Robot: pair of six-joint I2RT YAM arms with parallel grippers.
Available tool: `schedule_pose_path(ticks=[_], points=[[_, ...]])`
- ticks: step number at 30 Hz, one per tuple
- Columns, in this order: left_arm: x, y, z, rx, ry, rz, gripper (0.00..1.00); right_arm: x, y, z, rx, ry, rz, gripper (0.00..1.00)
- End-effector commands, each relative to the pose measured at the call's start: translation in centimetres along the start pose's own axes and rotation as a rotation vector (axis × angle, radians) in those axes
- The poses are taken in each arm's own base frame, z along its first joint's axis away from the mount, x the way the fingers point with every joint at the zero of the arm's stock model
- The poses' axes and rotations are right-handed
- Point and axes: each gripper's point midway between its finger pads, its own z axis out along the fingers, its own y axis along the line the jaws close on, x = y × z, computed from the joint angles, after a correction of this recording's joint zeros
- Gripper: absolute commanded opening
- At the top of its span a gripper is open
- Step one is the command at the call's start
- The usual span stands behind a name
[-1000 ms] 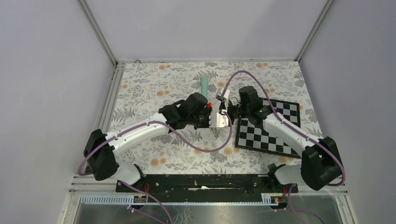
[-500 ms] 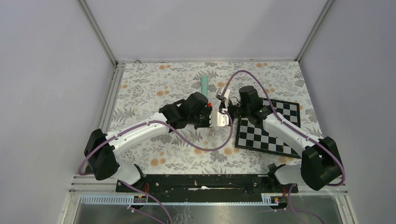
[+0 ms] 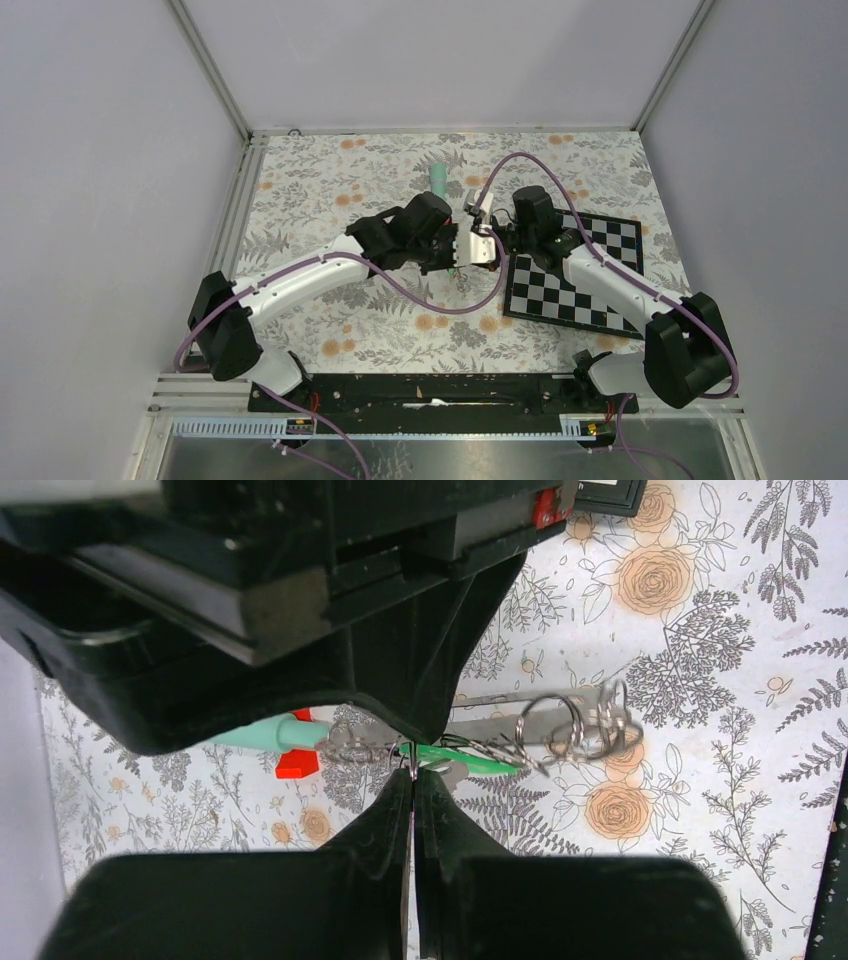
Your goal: Put the keys on the keyring
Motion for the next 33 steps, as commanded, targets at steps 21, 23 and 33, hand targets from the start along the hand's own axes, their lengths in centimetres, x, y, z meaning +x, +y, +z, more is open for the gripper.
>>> schedule_pose_path(ticks=[21,23,33], points=[[-1.1,2.2,-0.2,-0.075,-0.002,-0.075,0.00,-1.8,0.5,-0.6,-0.003,-0.069,-0.075,0.00],[-1.0,2.2,-0.4,-0.077,-0.005,-0.081,0.00,-1.7,0.4,-0.7,0.007,-0.066,-0.077,0.00],[-1.1,2.3,-0.9,-0.092,-0.021,-0.101,0.00,-1.8,0.2,-0.6,0.009,-0.067,-0.071,0.00]])
